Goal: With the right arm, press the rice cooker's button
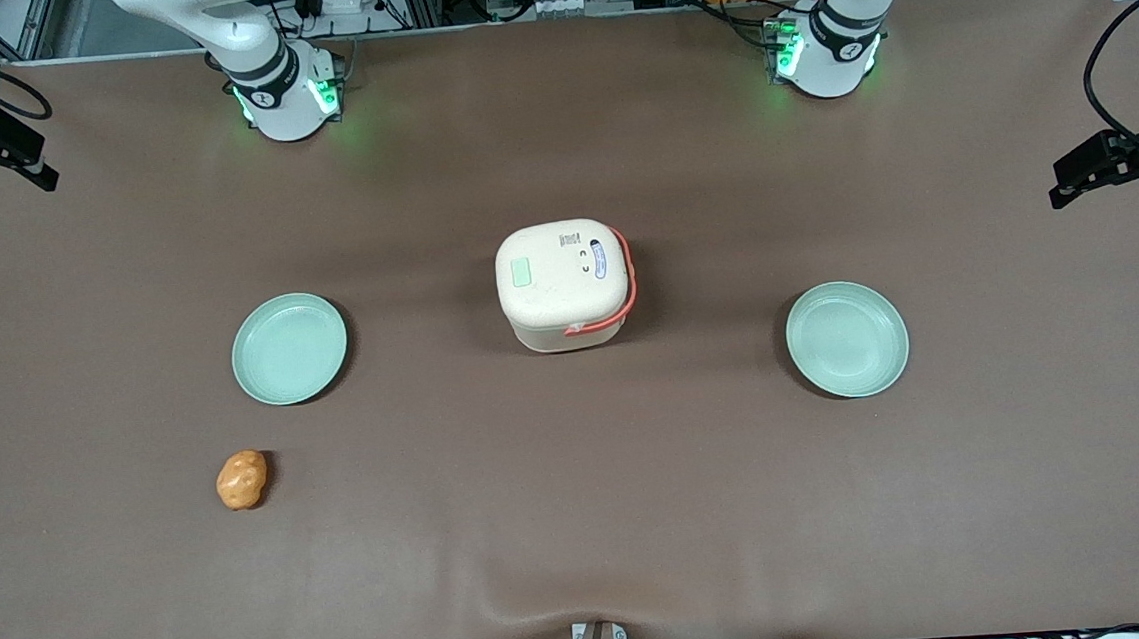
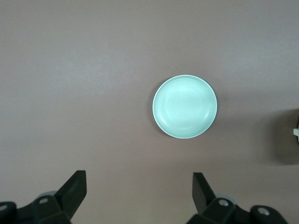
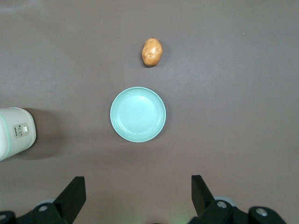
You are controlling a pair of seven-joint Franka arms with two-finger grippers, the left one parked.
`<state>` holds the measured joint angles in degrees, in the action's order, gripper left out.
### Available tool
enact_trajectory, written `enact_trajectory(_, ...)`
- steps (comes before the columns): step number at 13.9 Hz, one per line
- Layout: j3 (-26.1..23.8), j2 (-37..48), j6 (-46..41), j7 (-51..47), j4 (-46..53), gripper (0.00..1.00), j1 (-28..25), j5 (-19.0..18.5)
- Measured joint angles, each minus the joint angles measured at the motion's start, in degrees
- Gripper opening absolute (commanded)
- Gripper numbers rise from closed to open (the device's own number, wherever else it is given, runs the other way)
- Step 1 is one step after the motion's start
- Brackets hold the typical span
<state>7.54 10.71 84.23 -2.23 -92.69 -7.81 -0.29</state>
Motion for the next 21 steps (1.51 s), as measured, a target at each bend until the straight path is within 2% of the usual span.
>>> enact_trajectory(21, -1.0, -1.4, -0.7, 0.0, 0.0, 1.0, -0.9, 0.1)
